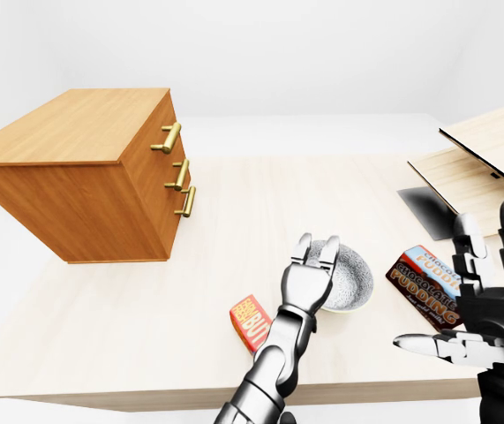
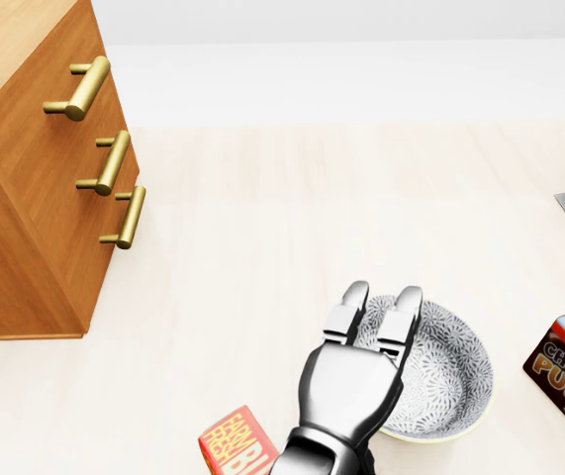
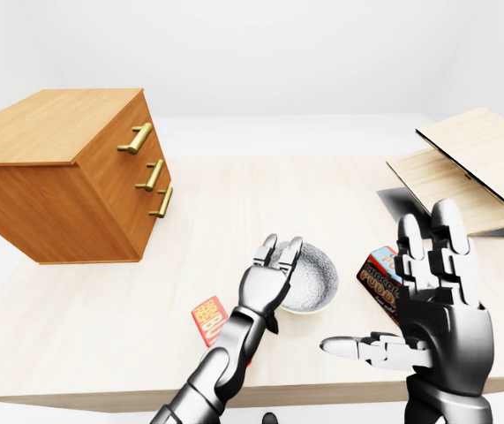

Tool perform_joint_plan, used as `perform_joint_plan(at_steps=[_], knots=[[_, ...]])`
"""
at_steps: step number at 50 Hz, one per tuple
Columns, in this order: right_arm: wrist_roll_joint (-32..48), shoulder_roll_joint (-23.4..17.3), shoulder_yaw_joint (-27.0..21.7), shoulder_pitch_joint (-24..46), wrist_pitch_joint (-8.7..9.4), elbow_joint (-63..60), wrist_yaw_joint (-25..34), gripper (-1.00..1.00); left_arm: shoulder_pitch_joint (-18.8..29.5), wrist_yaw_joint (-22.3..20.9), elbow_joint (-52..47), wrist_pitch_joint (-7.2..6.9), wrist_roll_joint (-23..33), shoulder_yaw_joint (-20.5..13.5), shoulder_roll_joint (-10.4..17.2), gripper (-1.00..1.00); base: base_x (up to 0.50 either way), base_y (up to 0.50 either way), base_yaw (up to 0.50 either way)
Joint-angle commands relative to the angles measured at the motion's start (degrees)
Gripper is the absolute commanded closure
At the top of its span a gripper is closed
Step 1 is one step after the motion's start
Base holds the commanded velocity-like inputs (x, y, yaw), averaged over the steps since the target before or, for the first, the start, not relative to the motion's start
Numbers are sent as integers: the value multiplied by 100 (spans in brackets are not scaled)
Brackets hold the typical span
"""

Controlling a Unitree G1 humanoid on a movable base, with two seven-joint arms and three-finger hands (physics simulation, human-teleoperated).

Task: Close the top drawer of the cabinet and put the bowl on top of it.

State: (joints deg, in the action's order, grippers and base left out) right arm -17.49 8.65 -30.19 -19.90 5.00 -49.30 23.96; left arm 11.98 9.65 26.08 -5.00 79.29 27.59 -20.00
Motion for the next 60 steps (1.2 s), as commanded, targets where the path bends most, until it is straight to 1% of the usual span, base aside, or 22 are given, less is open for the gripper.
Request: perform_joint_plan(at_steps=[1,6,11,14,15,16,17,18,22,39,44,50,56,57,60], knots=[[-33,-21,-37,28,0,8,-9,-100,57,26,176,0,58,9,0,-100,0,0,0],[-25,-28,-33,35,0,21,-11,-100,83,53,277,0,73,1,0,-100,0,0,0],[-32,-39,-36,48,0,37,-16,-100,191,147,480,0,38,-93,0,-100,0,0,0],[-33,-45,-37,50,0,49,-17,-100,170,158,452,0,40,-75,0,-100,0,0,0],[-43,-56,-49,63,0,62,-24,-100,96,138,383,0,74,-7,0,-100,0,0,0],[-48,-61,-50,66,0,68,-25,-100,60,133,337,0,82,20,0,-30,0,0,0],[-42,-61,-46,67,0,73,-27,-100,35,145,303,0,96,43,0,95,0,0,0],[-31,-63,-36,68,0,80,-28,-100,9,148,293,0,128,70,0,100,0,0,0],[-13,-70,-12,76,0,101,-40,-100,-54,73,136,0,162,124,0,100,0,0,0],[8,-115,34,115,0,170,-84,-100,33,158,297,0,132,35,0,100,0,0,0],[-21,-94,19,69,0,104,-63,-100,28,57,155,0,191,50,0,100,0,0,0],[3,-89,35,71,0,102,-68,-100,92,-222,-212,0,245,-29,0,100,0,0,0],[39,-87,76,75,0,117,-72,-100,6,-756,-933,0,468,28,0,100,0,0,0],[51,-89,91,78,0,120,-77,-100,-14,-912,-1121,0,540,41,36,100,0,0,0],[67,-89,112,68,0,125,-79,-100,-55,-1116,-1440,0,609,32,81,100,0,0,0]])
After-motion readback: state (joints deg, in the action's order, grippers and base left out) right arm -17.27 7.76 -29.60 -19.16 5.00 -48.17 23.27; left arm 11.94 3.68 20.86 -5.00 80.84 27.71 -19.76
